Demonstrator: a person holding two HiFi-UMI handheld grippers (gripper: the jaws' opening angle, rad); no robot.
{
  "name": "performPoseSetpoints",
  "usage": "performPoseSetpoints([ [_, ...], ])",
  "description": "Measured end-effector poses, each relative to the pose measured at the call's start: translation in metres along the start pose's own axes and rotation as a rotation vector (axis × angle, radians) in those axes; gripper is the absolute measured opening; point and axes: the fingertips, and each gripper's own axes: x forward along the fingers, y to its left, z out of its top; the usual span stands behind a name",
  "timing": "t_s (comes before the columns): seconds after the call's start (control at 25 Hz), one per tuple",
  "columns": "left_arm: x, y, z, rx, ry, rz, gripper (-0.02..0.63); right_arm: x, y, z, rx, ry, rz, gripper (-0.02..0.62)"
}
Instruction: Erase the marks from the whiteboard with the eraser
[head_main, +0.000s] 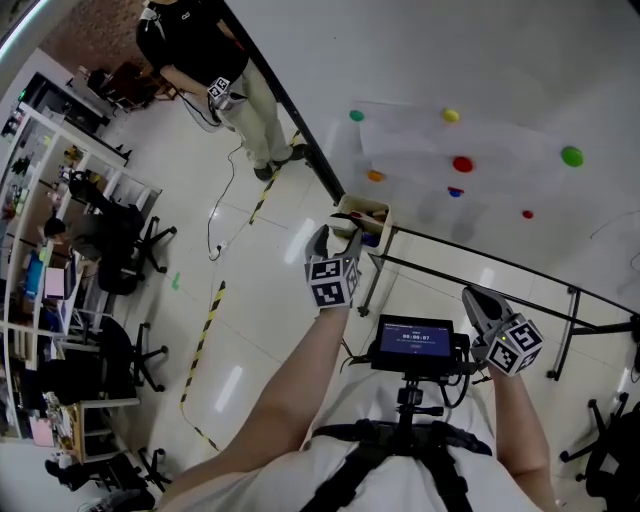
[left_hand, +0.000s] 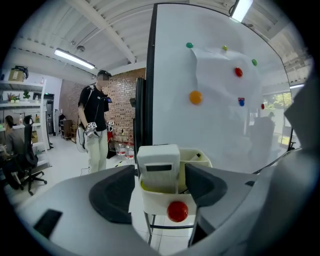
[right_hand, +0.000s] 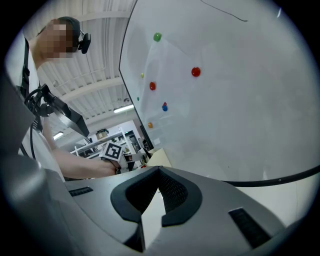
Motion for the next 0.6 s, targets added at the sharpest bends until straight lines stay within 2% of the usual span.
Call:
performPoseSetpoints([
  [0.12, 0.002, 0.003, -0.005, 0.004, -0.001, -0.013, 0.347, 0.001, 0.002, -0.001, 0.003, -0.001, -0.002, 0.015],
  [0.16, 0.003, 0.004, -0.006, 0.02, -0.001, -0.008, 0.343, 0.001, 0.003, 0.0, 0.004, -0.002, -0.002, 0.015],
  [0.2, 0.004, 0.005, -0.007, 0.042, -0.001, 0.004, 0.311, 0.001, 0.004, 0.001, 0.006, -0.004, -0.003, 0.015],
  [0.32, 0.005, 0.006, -0.01, 0.101, -0.014, 0.045, 0.31, 0.001, 0.004, 0.004, 0.014, -0.009, -0.011, 0.015],
  [0.48, 0.003, 0.008, -0.01, 0.11, -0.034, 0.066, 0.313, -0.001, 0.002, 0.003, 0.02, -0.005, -0.021, 0.015],
  [0.6, 0.006, 0.003, -0.008, 0.099, -0.049, 0.047, 0.31, -0.001, -0.007, 0.006, 0.027, -0.005, -0.025, 0.015],
])
